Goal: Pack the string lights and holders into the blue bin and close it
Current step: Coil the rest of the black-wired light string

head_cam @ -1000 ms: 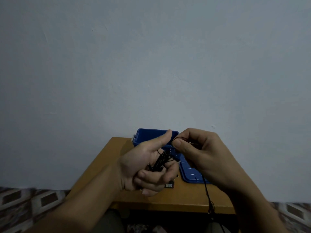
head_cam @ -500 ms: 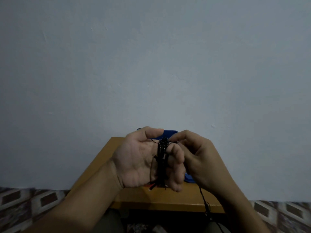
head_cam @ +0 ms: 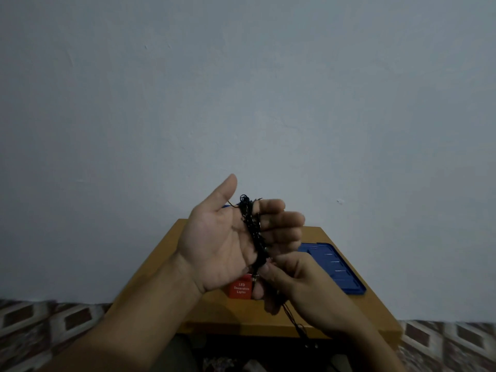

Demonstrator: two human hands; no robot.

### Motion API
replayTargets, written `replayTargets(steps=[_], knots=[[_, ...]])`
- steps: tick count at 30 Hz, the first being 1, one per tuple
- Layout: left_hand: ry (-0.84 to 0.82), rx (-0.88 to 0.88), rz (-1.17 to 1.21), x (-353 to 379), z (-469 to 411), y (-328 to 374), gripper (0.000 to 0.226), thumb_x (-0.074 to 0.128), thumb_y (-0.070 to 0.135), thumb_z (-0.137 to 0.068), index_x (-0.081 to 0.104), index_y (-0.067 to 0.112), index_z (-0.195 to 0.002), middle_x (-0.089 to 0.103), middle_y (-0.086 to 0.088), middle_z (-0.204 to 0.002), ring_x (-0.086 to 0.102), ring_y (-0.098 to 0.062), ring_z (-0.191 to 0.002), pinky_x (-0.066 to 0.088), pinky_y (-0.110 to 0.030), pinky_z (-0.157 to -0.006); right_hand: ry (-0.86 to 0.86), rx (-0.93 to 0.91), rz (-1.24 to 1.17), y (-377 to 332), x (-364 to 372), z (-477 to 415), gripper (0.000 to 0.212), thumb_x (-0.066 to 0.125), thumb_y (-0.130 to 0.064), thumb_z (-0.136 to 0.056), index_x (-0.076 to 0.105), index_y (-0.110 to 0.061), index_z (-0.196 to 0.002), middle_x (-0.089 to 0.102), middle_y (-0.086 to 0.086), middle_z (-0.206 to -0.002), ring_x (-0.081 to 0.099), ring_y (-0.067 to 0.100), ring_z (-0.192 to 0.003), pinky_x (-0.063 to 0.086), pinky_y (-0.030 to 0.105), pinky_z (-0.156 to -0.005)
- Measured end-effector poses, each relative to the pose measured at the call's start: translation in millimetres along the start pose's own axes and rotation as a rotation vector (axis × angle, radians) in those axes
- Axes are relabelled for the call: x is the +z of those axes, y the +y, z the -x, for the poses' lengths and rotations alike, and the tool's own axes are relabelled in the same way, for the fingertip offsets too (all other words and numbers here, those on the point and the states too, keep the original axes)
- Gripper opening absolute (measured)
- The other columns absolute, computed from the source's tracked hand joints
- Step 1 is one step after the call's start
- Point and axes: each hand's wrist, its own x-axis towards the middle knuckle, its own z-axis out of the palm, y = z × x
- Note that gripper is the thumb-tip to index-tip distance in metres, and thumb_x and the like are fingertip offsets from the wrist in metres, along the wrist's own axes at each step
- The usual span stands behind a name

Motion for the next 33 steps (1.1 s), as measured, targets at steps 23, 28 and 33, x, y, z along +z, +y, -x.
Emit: replayTargets(steps=[23, 28, 33], knots=[[0.512, 0.171, -0.381, 14, -12, -9, 0.034, 0.032, 0.015, -0.105, 0.054, -0.001, -0.125, 0.068, -0.018, -0.125, 0.066, -0.032, -0.117, 0.044, -0.043, -0.106, -0.018, 0.095, 0.183, -10, 3, -1, 0.029, 0.047, -0.038, -0.103, 0.063, -0.021, -0.085, 0.061, -0.003, -0.063, 0.047, 0.009, -0.050, 0.040, 0.027, -0.052], [0.591, 0.183, -0.469, 12, -14, -11, 0.043, 0.031, 0.029, -0.107, 0.061, 0.002, -0.123, 0.068, -0.009, -0.128, 0.061, -0.022, -0.124, 0.033, -0.042, -0.117, 0.001, 0.124, 0.196, -9, 3, -1, 0.032, 0.047, -0.038, -0.103, 0.062, -0.018, -0.083, 0.062, -0.001, -0.063, 0.048, 0.009, -0.050, 0.042, 0.026, -0.053], [0.613, 0.211, -0.418, 14, -13, -2, 0.082, 0.042, 0.060, -0.087, 0.039, 0.008, -0.150, 0.044, -0.004, -0.154, 0.035, -0.017, -0.145, 0.017, -0.036, -0.123, 0.017, 0.168, 0.215, -5, 2, -2, 0.029, 0.047, -0.040, -0.102, 0.062, -0.021, -0.086, 0.063, -0.003, -0.065, 0.052, 0.007, -0.052, 0.045, 0.024, -0.054]])
